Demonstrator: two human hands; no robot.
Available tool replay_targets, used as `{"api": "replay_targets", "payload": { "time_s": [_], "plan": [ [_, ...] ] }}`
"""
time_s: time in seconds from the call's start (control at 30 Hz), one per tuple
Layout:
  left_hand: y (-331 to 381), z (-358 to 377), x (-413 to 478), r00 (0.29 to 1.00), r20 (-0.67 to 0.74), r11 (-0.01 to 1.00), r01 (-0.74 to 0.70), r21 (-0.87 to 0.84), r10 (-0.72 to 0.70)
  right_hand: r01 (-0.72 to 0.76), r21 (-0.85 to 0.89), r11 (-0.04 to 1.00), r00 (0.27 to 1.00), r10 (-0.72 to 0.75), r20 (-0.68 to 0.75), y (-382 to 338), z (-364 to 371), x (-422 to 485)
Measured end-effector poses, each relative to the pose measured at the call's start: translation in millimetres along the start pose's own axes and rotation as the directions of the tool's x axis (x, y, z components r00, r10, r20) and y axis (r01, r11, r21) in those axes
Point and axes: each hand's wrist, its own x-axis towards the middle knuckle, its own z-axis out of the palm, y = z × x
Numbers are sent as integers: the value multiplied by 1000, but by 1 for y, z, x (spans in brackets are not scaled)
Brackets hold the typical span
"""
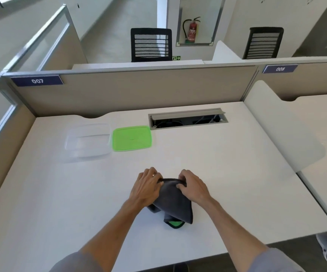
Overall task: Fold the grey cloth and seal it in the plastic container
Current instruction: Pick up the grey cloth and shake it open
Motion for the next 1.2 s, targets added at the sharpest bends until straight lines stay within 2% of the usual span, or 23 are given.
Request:
{"api": "replay_targets", "payload": {
  "time_s": [0.13,0.27,0.37,0.43,0.7,0.83,1.03,1.2],
  "plan": [
    [-5,-6,-7,991,-127,995,-46,-93,34,7,3,1000,998,-7,54,2,-19,2],
    [-11,-24,-18,978,-210,972,-52,-229,2,67,-85,994,977,-49,207,1,-54,10],
    [-16,-40,-29,965,-263,965,-71,-251,2,105,-111,988,944,-63,324,-3,-88,9],
    [-19,-49,-37,961,-276,963,-74,-261,-1,104,-70,992,934,-73,350,-6,-112,5],
    [-34,-58,-51,977,-204,943,-121,-310,58,274,209,939,936,-310,166,-34,-192,-22],
    [-51,-71,-53,968,-238,920,-19,-392,-81,320,232,919,934,-347,87,-36,-227,-33],
    [-67,-114,-53,915,-352,889,14,-457,-195,355,226,907,934,-356,-39,-30,-264,-53],
    [-72,-146,-60,857,-430,860,28,-510,-284,314,243,918,949,-310,-55,-19,-277,-56]
  ]
}}
